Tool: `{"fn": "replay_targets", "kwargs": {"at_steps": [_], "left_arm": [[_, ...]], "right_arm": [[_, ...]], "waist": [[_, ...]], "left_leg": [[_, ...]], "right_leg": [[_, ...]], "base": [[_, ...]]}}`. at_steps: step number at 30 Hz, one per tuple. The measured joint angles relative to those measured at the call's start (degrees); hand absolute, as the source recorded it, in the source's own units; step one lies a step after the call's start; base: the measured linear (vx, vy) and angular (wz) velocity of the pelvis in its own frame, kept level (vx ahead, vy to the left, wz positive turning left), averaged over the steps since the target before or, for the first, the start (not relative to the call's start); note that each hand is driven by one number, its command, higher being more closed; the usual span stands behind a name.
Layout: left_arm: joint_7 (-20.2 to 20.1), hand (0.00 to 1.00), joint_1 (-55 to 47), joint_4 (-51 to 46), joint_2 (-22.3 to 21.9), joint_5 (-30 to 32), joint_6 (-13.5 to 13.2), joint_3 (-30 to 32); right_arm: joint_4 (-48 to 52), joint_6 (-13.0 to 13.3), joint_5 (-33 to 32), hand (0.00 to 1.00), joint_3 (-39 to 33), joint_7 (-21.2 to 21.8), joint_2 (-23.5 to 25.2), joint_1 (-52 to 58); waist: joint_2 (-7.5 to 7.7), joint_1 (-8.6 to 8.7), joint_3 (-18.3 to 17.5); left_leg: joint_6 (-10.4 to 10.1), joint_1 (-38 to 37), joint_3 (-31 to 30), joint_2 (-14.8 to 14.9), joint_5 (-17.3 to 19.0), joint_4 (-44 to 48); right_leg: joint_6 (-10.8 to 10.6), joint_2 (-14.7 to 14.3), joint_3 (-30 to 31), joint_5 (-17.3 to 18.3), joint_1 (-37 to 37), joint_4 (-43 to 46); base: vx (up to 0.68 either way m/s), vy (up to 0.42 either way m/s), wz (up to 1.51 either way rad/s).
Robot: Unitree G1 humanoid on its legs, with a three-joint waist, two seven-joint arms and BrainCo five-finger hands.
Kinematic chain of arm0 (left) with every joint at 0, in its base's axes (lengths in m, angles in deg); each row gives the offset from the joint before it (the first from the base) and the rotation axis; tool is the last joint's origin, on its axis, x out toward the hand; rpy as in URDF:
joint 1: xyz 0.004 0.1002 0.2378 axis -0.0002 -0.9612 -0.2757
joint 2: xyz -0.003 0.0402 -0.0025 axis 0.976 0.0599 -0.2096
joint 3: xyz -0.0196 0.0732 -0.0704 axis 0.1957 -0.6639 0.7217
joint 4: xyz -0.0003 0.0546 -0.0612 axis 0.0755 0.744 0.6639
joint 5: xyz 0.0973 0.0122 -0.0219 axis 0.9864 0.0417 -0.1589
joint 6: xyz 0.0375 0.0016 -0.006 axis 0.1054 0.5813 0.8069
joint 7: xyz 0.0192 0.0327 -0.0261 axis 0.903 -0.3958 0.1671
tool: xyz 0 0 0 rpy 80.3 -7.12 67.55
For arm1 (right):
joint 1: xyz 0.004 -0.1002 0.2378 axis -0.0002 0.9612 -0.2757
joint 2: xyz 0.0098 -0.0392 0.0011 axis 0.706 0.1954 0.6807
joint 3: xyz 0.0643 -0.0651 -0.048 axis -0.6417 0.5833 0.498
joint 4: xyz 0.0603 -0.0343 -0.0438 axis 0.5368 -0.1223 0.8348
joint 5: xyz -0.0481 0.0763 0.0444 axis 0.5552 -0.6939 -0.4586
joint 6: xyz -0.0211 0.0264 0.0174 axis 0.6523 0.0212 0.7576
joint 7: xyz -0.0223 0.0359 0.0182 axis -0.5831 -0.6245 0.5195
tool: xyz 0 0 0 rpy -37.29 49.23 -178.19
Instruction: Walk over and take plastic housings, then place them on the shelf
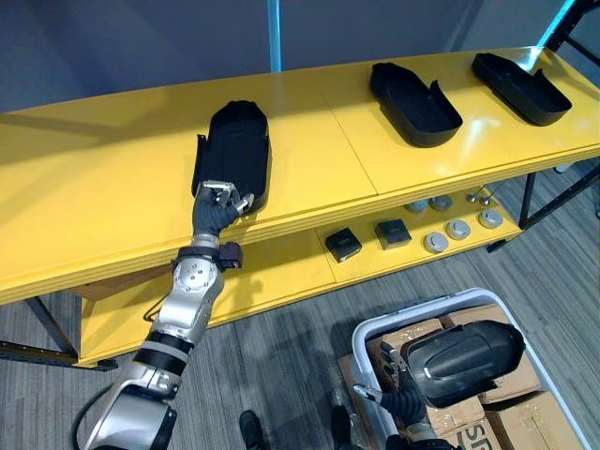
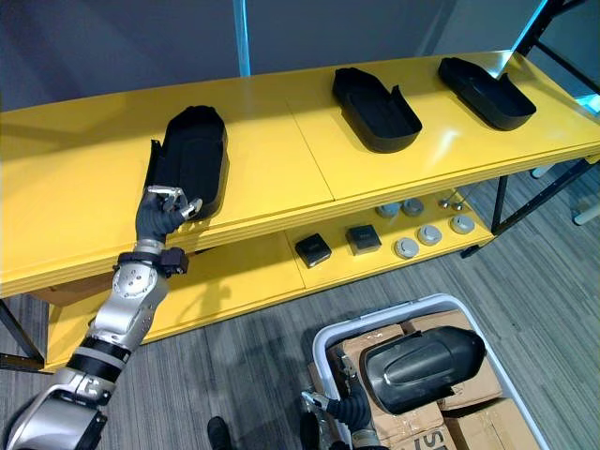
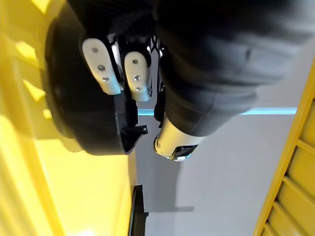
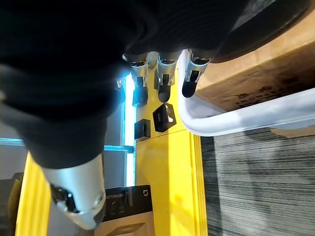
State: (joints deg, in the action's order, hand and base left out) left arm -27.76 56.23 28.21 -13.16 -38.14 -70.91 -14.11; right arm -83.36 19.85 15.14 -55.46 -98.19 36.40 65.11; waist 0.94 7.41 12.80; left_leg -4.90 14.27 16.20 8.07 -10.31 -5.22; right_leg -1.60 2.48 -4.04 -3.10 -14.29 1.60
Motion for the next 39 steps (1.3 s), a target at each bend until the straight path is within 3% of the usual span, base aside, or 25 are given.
{"fn": "replay_targets", "kwargs": {"at_steps": [3,15,20,27,28,34,39], "left_arm": [[0.0,1.00,4.3,5.4,0.8,-0.4,0.3,-0.2],[-0.9,1.00,12.4,10.7,3.9,-4.8,0.6,-2.3],[-0.9,1.00,12.7,10.2,4.2,-5.2,0.6,-2.3],[-1.3,1.00,7.5,1.3,3.2,-7.5,0.2,-2.2],[-1.5,0.00,5.9,0.1,2.7,-7.8,0.2,-2.1],[-0.5,0.00,3.1,-1.9,2.1,-7.9,-1.0,2.8],[5.6,0.00,1.3,-1.6,2.0,-1.9,-1.3,9.1]], "right_arm": [[0.0,0.0,-1.2,0.00,0.6,0.0,0.1,-0.1],[0.0,0.0,-1.3,0.00,1.1,0.0,0.0,-2.2],[0.0,0.0,-1.3,0.00,2.0,-0.1,0.1,-2.3],[-0.2,0.0,-1.4,0.00,1.5,-0.1,0.1,-2.3],[-0.2,0.0,-1.4,0.00,1.5,-0.1,0.0,-2.2],[-1.8,0.0,-1.4,0.00,1.1,0.1,0.0,-1.9],[-1.7,0.0,-1.4,0.00,-0.2,0.7,0.0,-1.4]], "waist": [[0.44,0.21,0.6],[0.95,1.36,3.0],[1.02,1.39,3.2],[1.00,1.39,3.3],[0.97,1.44,3.3],[0.95,1.30,3.3],[0.93,0.61,3.2]], "left_leg": [[0.0,0.0,0.2,0.0,-0.1,0.2],[0.0,0.5,0.9,0.1,-0.2,0.1],[0.0,0.4,1.1,0.1,-0.2,0.1],[0.1,-0.8,0.3,0.0,-0.3,0.2],[0.1,-1.5,-0.4,0.0,-0.3,0.2],[-0.1,-1.7,-1.9,0.0,-0.1,0.0],[-0.1,-1.9,-2.3,-0.2,-0.1,0.0]], "right_leg": [[0.0,-0.1,0.2,-0.1,-0.1,0.0],[0.1,-0.2,1.2,-0.1,-1.5,0.9],[0.1,-0.2,1.6,-0.1,-1.7,0.9],[0.1,-0.1,0.9,-0.1,0.1,0.5],[0.1,-0.1,0.3,0.0,1.3,0.1],[0.1,-0.1,-1.0,0.0,2.2,-0.1],[0.1,0.1,-1.4,0.0,2.7,0.0]], "base": [[-0.01,0.033,-0.04],[-0.02,0.019,-0.03],[-0.01,0.013,-0.04],[0.00,0.028,0.05],[-0.01,0.020,0.15],[-0.05,0.042,0.13],[-0.03,0.042,0.05]]}}
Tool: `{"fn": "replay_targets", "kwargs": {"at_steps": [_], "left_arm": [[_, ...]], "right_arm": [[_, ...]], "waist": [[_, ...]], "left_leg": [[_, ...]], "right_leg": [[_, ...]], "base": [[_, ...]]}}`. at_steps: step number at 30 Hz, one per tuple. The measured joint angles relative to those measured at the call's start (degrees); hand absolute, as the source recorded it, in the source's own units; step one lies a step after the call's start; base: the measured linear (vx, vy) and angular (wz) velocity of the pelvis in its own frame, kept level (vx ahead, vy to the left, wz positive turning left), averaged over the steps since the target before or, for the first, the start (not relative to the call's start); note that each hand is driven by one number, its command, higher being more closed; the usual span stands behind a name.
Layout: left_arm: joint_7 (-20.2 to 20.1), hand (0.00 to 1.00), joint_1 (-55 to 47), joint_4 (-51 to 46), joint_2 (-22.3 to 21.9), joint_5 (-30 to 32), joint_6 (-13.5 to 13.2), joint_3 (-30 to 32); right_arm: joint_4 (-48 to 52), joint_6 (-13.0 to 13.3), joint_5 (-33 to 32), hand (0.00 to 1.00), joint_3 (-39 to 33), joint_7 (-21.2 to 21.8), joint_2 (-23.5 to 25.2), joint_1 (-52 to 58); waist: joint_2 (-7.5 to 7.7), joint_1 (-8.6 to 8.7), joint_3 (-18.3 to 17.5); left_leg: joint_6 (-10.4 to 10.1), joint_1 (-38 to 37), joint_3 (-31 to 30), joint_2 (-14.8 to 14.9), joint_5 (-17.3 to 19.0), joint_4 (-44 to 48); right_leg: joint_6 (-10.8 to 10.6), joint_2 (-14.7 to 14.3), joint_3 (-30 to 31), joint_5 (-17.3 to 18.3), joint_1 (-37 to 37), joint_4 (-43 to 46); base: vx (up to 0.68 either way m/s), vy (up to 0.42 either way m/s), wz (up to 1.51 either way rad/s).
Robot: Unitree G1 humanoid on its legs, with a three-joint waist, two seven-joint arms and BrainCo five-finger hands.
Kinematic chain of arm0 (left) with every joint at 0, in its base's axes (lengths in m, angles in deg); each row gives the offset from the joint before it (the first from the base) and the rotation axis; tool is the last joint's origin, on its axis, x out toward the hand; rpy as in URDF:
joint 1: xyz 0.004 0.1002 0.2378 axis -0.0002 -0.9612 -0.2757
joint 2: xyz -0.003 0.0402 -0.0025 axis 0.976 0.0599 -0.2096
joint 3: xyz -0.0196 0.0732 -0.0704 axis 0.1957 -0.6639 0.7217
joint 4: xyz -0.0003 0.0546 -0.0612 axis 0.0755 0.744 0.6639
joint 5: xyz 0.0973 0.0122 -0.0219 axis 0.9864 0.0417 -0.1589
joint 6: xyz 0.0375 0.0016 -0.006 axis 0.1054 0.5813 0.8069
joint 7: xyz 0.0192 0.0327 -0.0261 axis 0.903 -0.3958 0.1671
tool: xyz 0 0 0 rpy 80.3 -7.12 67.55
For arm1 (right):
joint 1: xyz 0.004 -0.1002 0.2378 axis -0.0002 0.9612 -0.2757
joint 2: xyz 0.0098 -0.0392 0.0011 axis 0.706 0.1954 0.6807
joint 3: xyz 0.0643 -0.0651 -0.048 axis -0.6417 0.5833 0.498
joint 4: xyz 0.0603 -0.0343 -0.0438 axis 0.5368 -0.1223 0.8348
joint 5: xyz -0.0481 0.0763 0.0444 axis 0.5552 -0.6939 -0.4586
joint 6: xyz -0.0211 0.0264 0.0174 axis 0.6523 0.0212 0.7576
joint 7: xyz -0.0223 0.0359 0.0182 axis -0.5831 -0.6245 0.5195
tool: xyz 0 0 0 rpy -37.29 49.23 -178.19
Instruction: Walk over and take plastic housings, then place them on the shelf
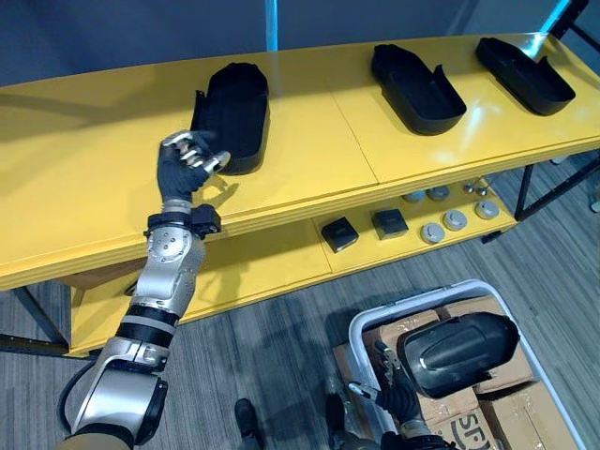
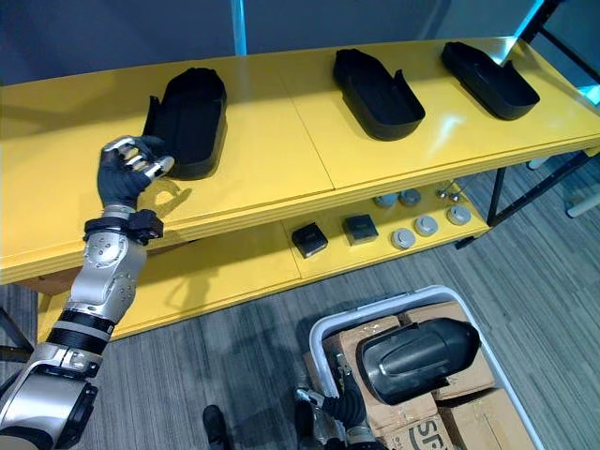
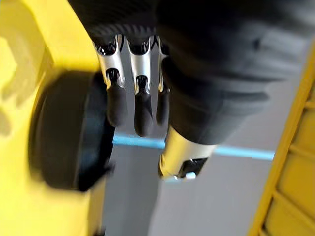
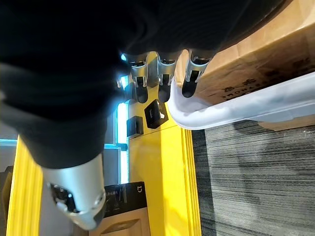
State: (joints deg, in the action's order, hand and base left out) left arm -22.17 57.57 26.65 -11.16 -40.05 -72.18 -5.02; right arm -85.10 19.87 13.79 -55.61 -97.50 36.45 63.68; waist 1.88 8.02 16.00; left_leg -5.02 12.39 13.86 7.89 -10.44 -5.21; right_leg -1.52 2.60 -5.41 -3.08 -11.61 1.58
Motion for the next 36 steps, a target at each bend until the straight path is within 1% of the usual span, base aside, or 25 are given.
{"fn": "replay_targets", "kwargs": {"at_steps": [3,6,11,14,17,18,19,21,22,24,29,33,36], "left_arm": [[3.2,0.00,-0.3,2.0,0.0,4.2,0.3,2.0],[5.3,0.00,-0.2,5.6,0.0,5.7,0.6,2.9],[5.4,0.00,2.0,12.9,0.3,5.7,2.3,2.7],[3.7,0.00,5.1,17.0,2.4,4.9,2.8,0.6],[0.8,0.00,8.3,20.2,4.8,2.8,3.3,-2.5],[-0.6,0.00,9.3,20.6,5.3,1.2,3.7,-2.9],[-0.9,0.00,9.4,20.6,5.4,0.9,3.7,-2.9],[-3.2,0.00,9.8,20.6,6.2,-2.7,3.7,-4.2],[-3.4,0.00,9.9,20.6,6.2,-3.2,3.6,-4.5],[-5.6,0.00,10.6,20.6,6.2,-7.3,3.5,-4.5],[-9.7,0.00,10.7,20.4,6.6,-14.0,3.2,-5.9],[-11.8,0.00,10.7,19.4,7.1,-16.2,3.0,-6.8],[-12.8,0.00,10.7,19.4,7.1,-16.5,2.9,-6.9]], "right_arm": [[0.0,0.0,0.0,0.00,0.0,0.1,0.0,0.0],[0.0,0.0,0.0,0.00,0.0,0.3,0.0,0.1],[0.1,0.0,0.0,0.00,0.1,0.3,0.0,0.5],[0.5,0.0,0.0,0.00,0.1,0.3,0.1,0.5],[0.6,0.0,0.0,0.00,0.2,0.3,0.1,0.4],[0.6,0.0,0.0,0.00,0.2,0.3,0.1,0.2],[0.6,0.0,0.0,0.00,0.2,0.3,0.1,0.2],[0.6,0.0,-0.1,0.00,0.5,0.3,0.1,-0.3],[0.6,0.0,-0.3,0.00,0.6,0.3,0.1,-0.3],[0.5,0.0,-1.5,0.00,0.6,0.3,0.1,-0.3],[0.3,0.0,-2.0,0.00,0.6,0.4,0.1,-0.5],[-0.3,0.0,-2.0,0.00,0.6,0.4,0.1,-0.5],[-0.7,0.0,-1.9,0.00,0.6,0.4,0.1,-0.5]], "waist": [[-0.02,0.02,-0.1],[-0.03,0.19,-0.4],[-0.03,0.19,-0.4],[-0.04,0.29,-0.4],[-0.04,0.27,-0.4],[-0.03,0.31,-0.4],[-0.03,0.32,-0.4],[-0.04,0.63,-0.4],[-0.04,0.67,-0.4],[-0.04,0.76,-0.4],[-0.05,0.79,-0.4],[-0.06,0.80,-0.4],[-0.10,0.82,-0.5]], "left_leg": [[0.0,0.0,0.0,0.0,0.0,0.0],[0.0,0.1,0.1,0.1,0.0,0.0],[0.0,0.5,0.1,0.1,0.0,0.0],[-0.1,1.8,0.3,0.2,0.0,0.0],[-0.1,2.4,0.8,0.1,-0.2,0.2],[-0.1,2.4,1.2,0.1,-0.2,0.2],[-0.1,2.4,1.3,0.1,-0.2,0.2],[-0.1,2.5,1.9,0.2,-0.2,0.2],[-0.1,2.5,1.9,0.3,-0.2,0.2],[-0.1,2.5,2.0,0.3,-0.2,0.2],[-0.1,2.4,2.1,0.3,-0.2,0.2],[-0.1,2.3,2.1,0.3,-0.2,0.2],[-0.1,2.3,1.9,0.3,-0.3,0.2]], "right_leg": [[0.0,0.0,0.0,0.0,0.0,0.0],[0.0,-0.1,0.1,0.0,-0.2,0.0],[0.0,-0.1,0.2,0.0,-0.7,0.0],[0.0,-0.2,0.3,0.0,-2.3,0.6],[0.0,-0.2,0.9,0.0,-3.4,1.0],[0.0,-0.2,1.3,0.0,-3.6,1.0],[0.0,-0.3,1.4,0.0,-3.7,1.0],[0.0,-0.3,1.9,0.0,-4.3,1.3],[0.0,-0.4,2.0,0.0,-4.3,1.3],[0.0,-0.4,2.2,0.0,-4.4,1.3],[0.0,-0.4,2.4,0.0,-4.4,1.3],[0.0,-0.4,2.4,0.0,-4.4,1.4],[0.0,-0.4,2.2,0.0,-4.3,1.4]], "base": [[-0.02,0.021,0.00],[-0.03,0.034,-0.02],[-0.03,0.027,-0.01],[-0.04,0.033,-0.04],[-0.03,0.038,-0.10],[-0.02,0.035,-0.10],[-0.03,0.041,-0.15],[-0.03,0.030,-0.13],[-0.02,0.025,-0.07],[-0.02,0.026,-0.04],[-0.02,0.036,-0.02],[-0.02,0.043,0.00],[-0.02,0.037,0.02]]}}
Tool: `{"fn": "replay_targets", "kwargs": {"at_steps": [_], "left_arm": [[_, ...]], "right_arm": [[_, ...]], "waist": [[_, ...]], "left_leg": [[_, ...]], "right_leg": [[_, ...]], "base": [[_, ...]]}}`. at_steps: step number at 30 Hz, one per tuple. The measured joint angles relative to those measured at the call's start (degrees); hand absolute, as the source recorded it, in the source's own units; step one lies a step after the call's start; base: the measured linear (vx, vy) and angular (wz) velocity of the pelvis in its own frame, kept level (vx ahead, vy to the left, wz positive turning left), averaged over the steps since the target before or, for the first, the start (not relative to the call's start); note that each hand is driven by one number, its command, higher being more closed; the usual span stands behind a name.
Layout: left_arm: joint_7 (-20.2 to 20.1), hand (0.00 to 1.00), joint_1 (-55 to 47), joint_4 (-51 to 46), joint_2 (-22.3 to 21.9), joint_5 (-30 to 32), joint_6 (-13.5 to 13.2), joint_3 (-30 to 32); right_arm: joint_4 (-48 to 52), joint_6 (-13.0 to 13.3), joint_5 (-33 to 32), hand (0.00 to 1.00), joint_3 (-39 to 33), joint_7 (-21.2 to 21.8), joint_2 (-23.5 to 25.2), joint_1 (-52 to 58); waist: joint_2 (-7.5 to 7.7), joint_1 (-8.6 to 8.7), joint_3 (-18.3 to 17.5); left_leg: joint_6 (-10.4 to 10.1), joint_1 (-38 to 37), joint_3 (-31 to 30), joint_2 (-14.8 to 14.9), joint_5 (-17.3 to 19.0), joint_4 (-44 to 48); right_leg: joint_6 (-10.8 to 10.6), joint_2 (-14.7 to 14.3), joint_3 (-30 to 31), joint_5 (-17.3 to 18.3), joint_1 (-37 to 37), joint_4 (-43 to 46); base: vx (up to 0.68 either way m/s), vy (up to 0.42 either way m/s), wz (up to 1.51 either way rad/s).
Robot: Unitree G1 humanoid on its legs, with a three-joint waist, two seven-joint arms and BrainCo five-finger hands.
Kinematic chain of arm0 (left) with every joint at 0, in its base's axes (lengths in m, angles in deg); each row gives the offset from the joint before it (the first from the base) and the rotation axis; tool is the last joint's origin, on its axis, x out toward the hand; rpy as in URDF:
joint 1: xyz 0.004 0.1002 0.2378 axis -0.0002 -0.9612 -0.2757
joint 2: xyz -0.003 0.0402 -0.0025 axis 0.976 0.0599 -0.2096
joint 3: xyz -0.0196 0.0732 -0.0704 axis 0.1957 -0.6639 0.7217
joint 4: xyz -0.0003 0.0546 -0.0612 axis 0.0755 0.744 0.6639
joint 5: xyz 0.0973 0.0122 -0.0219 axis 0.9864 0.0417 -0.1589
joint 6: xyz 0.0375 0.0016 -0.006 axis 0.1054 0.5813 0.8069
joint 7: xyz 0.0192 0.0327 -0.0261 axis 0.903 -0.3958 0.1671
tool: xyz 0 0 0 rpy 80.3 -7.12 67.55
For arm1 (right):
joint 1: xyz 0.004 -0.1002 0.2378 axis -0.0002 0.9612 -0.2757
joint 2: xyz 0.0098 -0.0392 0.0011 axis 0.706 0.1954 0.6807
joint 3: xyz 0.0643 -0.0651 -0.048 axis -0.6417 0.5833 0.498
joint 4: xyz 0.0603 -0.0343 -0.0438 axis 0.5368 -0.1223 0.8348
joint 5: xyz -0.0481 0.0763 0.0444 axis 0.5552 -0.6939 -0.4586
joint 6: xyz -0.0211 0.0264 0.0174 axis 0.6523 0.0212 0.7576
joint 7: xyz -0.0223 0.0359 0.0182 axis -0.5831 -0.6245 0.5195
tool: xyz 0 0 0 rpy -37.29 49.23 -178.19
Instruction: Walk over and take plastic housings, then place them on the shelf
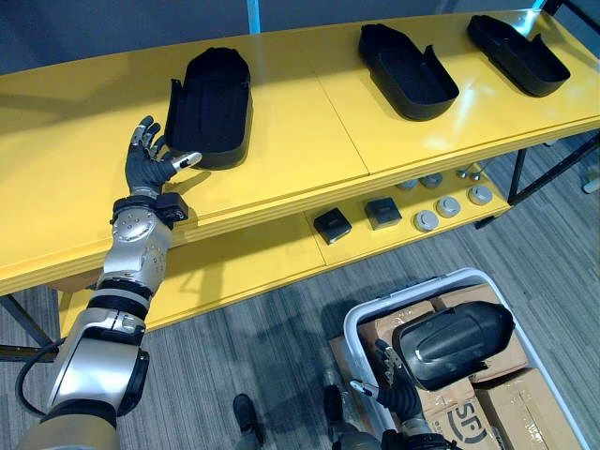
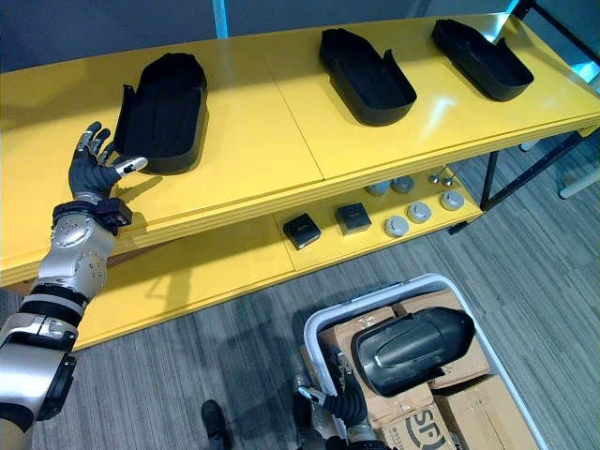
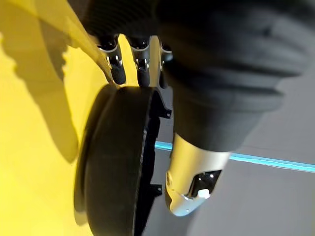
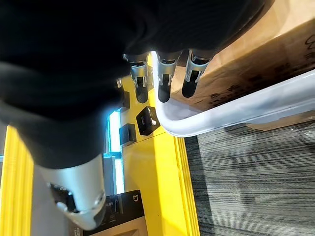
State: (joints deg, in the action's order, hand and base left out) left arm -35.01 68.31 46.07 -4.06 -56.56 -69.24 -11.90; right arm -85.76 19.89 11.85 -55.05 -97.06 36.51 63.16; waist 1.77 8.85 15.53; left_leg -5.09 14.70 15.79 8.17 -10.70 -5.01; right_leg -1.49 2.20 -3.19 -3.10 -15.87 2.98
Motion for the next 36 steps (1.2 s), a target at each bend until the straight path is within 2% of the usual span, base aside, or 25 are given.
{"fn": "replay_targets", "kwargs": {"at_steps": [12,25,36], "left_arm": [[-2.6,0.00,0.0,-1.9,0.2,-2.0,-0.3,-4.6],[-2.3,0.00,0.0,-2.3,-0.2,0.3,-0.3,-6.5],[-3.1,0.00,-0.5,-2.2,-1.3,-1.0,0.2,-6.6]], "right_arm": [[-2.1,0.0,0.2,0.00,0.0,0.1,0.0,-0.1],[-3.5,0.0,0.4,0.00,0.0,0.4,-0.1,-0.2],[-3.5,-0.1,0.3,0.00,-0.7,0.5,-0.2,-0.2]], "waist": [[-0.46,-0.04,-0.2],[-0.75,0.02,-0.3],[-1.83,0.02,-1.0]], "left_leg": [[0.1,-0.4,-0.9,-0.1,-0.2,0.0],[0.2,-0.4,-1.0,-0.1,-0.2,0.0],[0.2,-0.5,-1.6,-0.2,-0.3,0.0]], "right_leg": [[0.0,0.1,-0.8,0.0,0.9,0.0],[0.0,0.2,-0.9,0.0,1.0,0.0],[0.0,0.3,-1.5,0.0,1.4,0.0]], "base": [[-0.01,0.023,0.03],[0.00,0.000,0.00],[0.00,0.000,0.01]]}}
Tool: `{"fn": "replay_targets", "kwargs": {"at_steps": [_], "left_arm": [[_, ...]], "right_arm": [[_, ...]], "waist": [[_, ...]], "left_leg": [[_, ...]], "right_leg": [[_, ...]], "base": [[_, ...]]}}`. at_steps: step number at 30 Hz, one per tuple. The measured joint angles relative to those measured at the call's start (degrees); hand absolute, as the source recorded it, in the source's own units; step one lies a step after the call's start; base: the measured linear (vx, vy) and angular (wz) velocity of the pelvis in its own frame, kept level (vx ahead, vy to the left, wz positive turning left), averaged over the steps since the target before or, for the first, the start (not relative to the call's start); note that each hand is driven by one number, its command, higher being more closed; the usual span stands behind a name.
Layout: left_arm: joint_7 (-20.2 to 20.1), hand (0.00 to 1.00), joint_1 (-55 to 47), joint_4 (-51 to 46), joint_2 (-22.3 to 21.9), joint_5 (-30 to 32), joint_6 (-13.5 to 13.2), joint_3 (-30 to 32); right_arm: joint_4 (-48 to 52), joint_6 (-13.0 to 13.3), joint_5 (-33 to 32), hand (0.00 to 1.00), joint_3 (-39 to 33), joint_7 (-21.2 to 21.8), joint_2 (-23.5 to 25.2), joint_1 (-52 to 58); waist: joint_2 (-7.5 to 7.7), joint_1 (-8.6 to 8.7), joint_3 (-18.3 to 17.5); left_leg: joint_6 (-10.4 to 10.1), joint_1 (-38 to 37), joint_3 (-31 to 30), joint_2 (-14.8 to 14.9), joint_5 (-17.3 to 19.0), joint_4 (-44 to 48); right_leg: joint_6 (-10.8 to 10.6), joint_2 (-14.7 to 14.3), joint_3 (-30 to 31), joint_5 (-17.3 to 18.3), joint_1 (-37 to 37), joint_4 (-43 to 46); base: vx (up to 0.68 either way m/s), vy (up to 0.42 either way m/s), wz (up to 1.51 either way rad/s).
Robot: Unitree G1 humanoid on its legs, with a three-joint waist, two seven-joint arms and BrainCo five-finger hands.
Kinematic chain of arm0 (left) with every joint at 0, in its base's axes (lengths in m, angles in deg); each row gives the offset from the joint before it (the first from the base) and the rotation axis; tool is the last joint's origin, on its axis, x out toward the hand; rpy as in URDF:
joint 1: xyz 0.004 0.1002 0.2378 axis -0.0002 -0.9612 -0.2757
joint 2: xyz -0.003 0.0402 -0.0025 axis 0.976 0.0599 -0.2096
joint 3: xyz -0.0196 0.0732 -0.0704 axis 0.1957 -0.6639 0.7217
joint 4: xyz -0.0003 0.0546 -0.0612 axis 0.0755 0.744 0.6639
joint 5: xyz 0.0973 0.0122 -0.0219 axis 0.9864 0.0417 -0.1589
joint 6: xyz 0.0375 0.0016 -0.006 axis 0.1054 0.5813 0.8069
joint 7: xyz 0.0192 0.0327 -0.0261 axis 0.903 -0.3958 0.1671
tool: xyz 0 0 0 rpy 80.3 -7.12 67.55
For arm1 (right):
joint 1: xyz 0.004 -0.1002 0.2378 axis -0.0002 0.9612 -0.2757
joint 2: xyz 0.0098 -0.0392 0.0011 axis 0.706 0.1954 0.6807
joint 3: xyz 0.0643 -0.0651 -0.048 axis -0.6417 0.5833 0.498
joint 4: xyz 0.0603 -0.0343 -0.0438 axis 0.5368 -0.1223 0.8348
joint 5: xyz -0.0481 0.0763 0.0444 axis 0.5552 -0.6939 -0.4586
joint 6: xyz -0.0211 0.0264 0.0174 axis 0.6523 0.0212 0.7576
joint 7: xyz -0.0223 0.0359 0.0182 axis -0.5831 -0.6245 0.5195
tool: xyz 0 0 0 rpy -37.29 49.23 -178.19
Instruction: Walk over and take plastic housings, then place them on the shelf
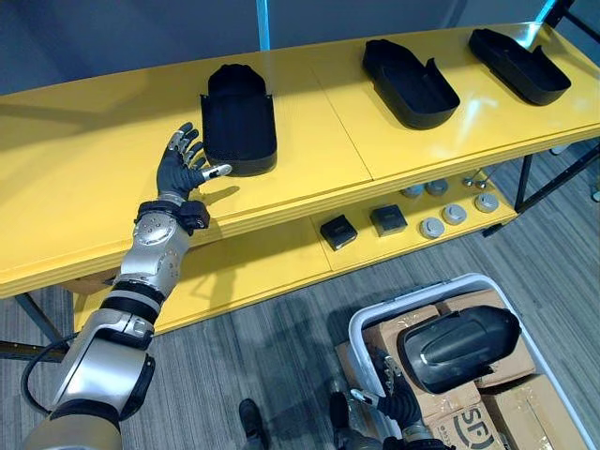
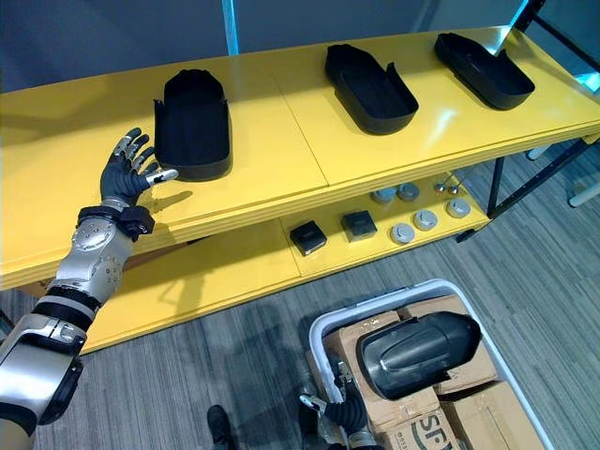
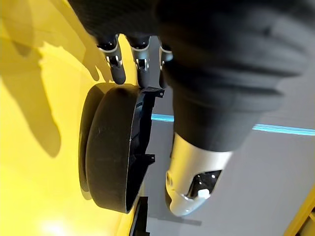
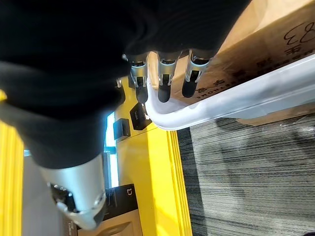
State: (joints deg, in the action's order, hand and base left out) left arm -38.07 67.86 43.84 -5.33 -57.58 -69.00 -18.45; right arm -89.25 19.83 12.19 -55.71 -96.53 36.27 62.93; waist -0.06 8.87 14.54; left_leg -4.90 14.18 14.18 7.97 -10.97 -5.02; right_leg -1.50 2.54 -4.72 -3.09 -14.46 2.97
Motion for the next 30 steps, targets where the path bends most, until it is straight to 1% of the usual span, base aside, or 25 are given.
{"fn": "replay_targets", "kwargs": {"at_steps": [5,8,9,10,11,12,13,14,15,16,17,18,19,20,21,22,23,24,25,26,27,28,29,30], "left_arm": [[0.9,0.00,-0.2,0.1,-0.8,1.4,0.2,0.0],[3.2,0.00,-1.2,0.1,-1.6,3.8,0.2,0.4],[4.6,0.00,-1.7,-0.1,-2.9,5.5,0.4,2.3],[6.4,0.00,-4.1,-3.8,-4.7,7.0,0.5,6.4],[7.7,0.00,-5.9,-6.8,-5.5,8.2,0.5,8.1],[11.2,0.00,-11.1,-14.7,-7.6,13.2,0.1,11.3],[12.5,0.00,-14.1,-19.1,-8.9,15.4,-0.3,12.7],[15.9,0.00,-20.7,-27.5,-12.7,20.9,-1.2,14.9],[19.0,0.00,-26.9,-33.9,-17.1,26.8,-1.7,16.2],[20.4,0.00,-29.5,-36.1,-19.0,29.1,-1.8,16.3],[22.7,0.00,-34.9,-40.4,-23.3,33.3,-1.8,16.4],[24.0,0.00,-40.7,-44.7,-27.0,35.9,-1.8,16.4],[24.8,0.00,-43.4,-46.7,-28.7,37.5,-1.8,16.4],[25.7,0.00,-48.4,-50.3,-31.5,40.3,-1.8,16.3],[26.1,0.00,-52.8,-53.3,-33.6,42.8,-1.9,16.3],[26.5,0.00,-54.8,-54.2,-34.3,43.9,-2.2,16.3],[27.0,0.00,-57.8,-55.1,-35.3,45.5,-2.4,16.4],[27.1,0.00,-60.4,-55.8,-36.1,46.0,-2.8,17.1],[27.3,0.00,-62.0,-56.3,-36.4,46.1,-3.0,17.2],[27.6,0.00,-64.2,-56.5,-37.4,46.3,-3.4,18.0],[27.6,0.00,-64.6,-56.4,-37.9,46.3,-3.4,18.1],[27.4,0.00,-64.7,-56.5,-38.2,46.3,-3.6,18.0],[27.1,0.00,-64.7,-56.5,-38.2,46.3,-3.6,18.0],[26.8,0.00,-64.6,-56.5,-38.3,46.4,-3.7,18.0]], "right_arm": [[0.0,0.0,0.0,0.00,0.0,0.0,0.0,0.0],[0.0,0.0,0.0,0.00,0.0,0.0,0.0,0.0],[0.0,0.0,0.1,0.00,-0.1,0.0,0.0,0.0],[0.0,0.0,0.1,0.00,-0.2,0.0,0.0,-0.1],[0.0,0.0,0.1,0.00,-0.4,-0.1,0.1,-0.1],[-0.1,0.0,0.1,0.00,-0.8,-0.2,0.1,-0.2],[-0.1,0.0,0.1,0.00,-1.0,-0.2,0.1,-0.4],[-0.1,0.0,0.3,0.00,-2.0,-0.4,0.1,-0.7],[-0.1,0.0,0.6,0.00,-3.2,-0.9,0.1,-1.3],[-0.1,0.0,0.7,0.00,-3.9,-1.2,0.2,-1.7],[0.0,0.0,0.9,0.00,-5.7,-1.6,0.4,-2.4],[0.3,0.1,1.4,0.00,-7.5,-2.0,0.9,-2.7],[0.6,0.1,1.8,0.00,-8.5,-2.5,1.2,-2.8],[2.0,0.1,1.8,0.00,-9.8,-3.3,1.9,-2.6],[3.4,0.1,1.8,0.00,-10.7,-3.8,2.2,-2.7],[4.3,0.1,1.8,0.00,-10.8,-4.0,2.4,-2.9],[5.8,0.4,1.8,0.00,-10.7,-4.4,2.3,-3.7],[6.9,0.9,1.8,0.00,-10.1,-4.7,2.0,-5.0],[7.1,1.3,1.8,0.00,-9.5,-4.8,1.6,-6.0],[7.3,1.5,1.8,0.00,-8.2,-4.8,0.5,-8.0],[7.7,1.6,1.8,0.00,-8.0,-4.9,0.1,-8.7],[9.1,1.6,1.8,0.00,-7.5,-5.3,-0.7,-9.3],[10.1,1.8,1.8,0.00,-7.0,-5.6,-1.2,-9.5],[12.4,1.9,1.8,0.00,-7.0,-5.5,-1.3,-8.5]], "waist": [[-0.10,0.02,-0.2],[-0.19,0.02,-0.4],[-0.19,-0.03,-0.4],[-0.22,-0.01,-0.6],[-0.28,-0.04,-0.8],[-0.39,-0.09,-1.4],[-0.44,-0.14,-1.5],[-0.64,-0.50,-2.2],[-0.92,-0.96,-3.1],[-1.09,-1.21,-3.4],[-1.60,-1.59,-3.9],[-2.16,-1.83,-5.0],[-2.39,-1.92,-5.3],[-2.90,-2.01,-5.7],[-3.19,-2.45,-6.3],[-3.23,-2.94,-6.7],[-3.07,-3.66,-7.4],[-2.88,-4.96,-7.4],[-3.06,-5.66,-7.5],[-4.05,-6.86,-8.1],[-4.39,-7.04,-8.3],[-5.02,-7.24,-8.7],[-5.04,-7.24,-8.8],[-5.10,-7.33,-8.8]], "left_leg": [[0.0,-0.5,-0.1,0.0,0.0,0.0],[0.0,-0.9,-0.2,0.0,0.0,0.0],[0.0,-1.2,-0.3,0.0,0.0,0.0],[0.0,-1.6,-0.4,-0.1,0.0,0.0],[0.0,-1.6,-0.5,-0.1,0.0,0.0],[0.0,-1.7,-0.6,-0.1,0.0,0.0],[0.0,-1.9,-0.7,-0.2,0.0,0.0],[-0.2,-2.1,-0.9,-0.2,0.2,-0.1],[-0.5,-2.5,-1.2,-0.2,0.4,-0.1],[-0.5,-2.8,-1.5,-0.2,0.5,-0.2],[-0.5,-3.5,-2.2,-0.2,0.4,-0.2],[-0.5,-3.9,-2.8,-0.3,0.5,-0.2],[-0.5,-4.5,-3.0,-0.3,0.5,-0.2],[-0.6,-5.6,-3.2,-0.3,0.8,-0.2],[-1.7,-7.1,-2.5,-0.1,2.0,0.1],[-2.1,-7.8,-1.7,0.1,2.7,0.2],[-3.1,-7.7,-1.7,0.2,5.3,3.4],[-4.1,-6.6,-4.7,-0.1,10.0,10.3],[-3.4,-5.8,-9.2,-0.2,12.5,14.6],[-3.7,-5.0,-18.5,-0.4,17.4,21.2],[-4.3,-4.7,-22.5,-0.4,19.3,23.5],[-5.0,-4.6,-30.5,-1.4,22.6,27.3],[-5.6,-4.9,-36.1,-2.6,24.4,29.5],[-6.0,-5.9,-42.2,-4.4,27.1,31.4]], "right_leg": [[0.0,0.0,-0.2,0.0,0.6,0.0],[0.0,0.1,-0.3,0.0,1.0,0.0],[0.0,0.1,-0.4,0.0,1.4,-0.1],[-0.1,0.1,-0.5,0.1,1.8,-0.1],[-0.2,0.1,-0.5,0.2,1.9,-0.1],[-0.3,0.2,-0.6,0.3,2.1,-0.1],[-0.3,0.2,-0.7,0.4,2.4,-0.1],[-0.4,0.2,-0.8,0.6,2.7,-0.1],[-0.4,0.2,-1.1,0.8,3.2,-0.1],[-0.3,0.2,-1.3,0.9,3.6,-0.2],[-0.3,0.1,-2.3,1.1,5.0,-0.6],[-0.3,0.1,-2.8,1.5,5.7,-0.6],[-0.3,0.1,-3.1,1.7,6.4,-0.6],[-0.4,0.2,-3.4,2.2,7.6,-0.5],[-0.7,0.0,-2.4,3.1,7.9,-0.4],[-0.6,-0.1,-1.3,3.2,8.0,-0.1],[-0.5,-0.1,1.0,3.3,7.8,0.6],[-0.5,-0.4,4.8,3.2,7.3,1.5],[-0.4,-1.1,7.3,3.2,6.7,2.1],[-0.3,-3.2,12.2,3.0,5.8,2.9],[-0.2,-4.1,14.0,2.9,5.6,3.3],[-0.2,-5.7,17.6,2.7,4.2,5.3],[-0.3,-6.7,20.5,2.7,2.8,7.4],[-1.5,-8.0,24.8,3.4,0.2,10.9]], "base": [[0.00,0.000,0.01],[-0.01,0.014,0.01],[-0.02,0.040,0.05],[-0.02,0.049,0.06],[-0.01,0.051,0.06],[0.00,0.043,0.05],[0.00,0.040,0.07],[0.01,0.035,0.09],[0.01,0.032,0.12],[0.01,0.019,0.23],[0.00,0.012,0.30],[-0.01,0.011,0.31],[-0.02,0.017,0.23],[-0.05,0.017,-0.01],[-0.04,0.013,-0.21],[-0.05,0.008,-0.63],[-0.05,0.023,-1.05],[-0.06,0.034,-1.31],[-0.04,0.072,-1.95],[0.02,0.075,-1.79],[0.04,0.156,-2.04],[0.03,0.167,-1.58],[-0.02,0.290,-2.09],[-0.06,0.300,-1.76]]}}
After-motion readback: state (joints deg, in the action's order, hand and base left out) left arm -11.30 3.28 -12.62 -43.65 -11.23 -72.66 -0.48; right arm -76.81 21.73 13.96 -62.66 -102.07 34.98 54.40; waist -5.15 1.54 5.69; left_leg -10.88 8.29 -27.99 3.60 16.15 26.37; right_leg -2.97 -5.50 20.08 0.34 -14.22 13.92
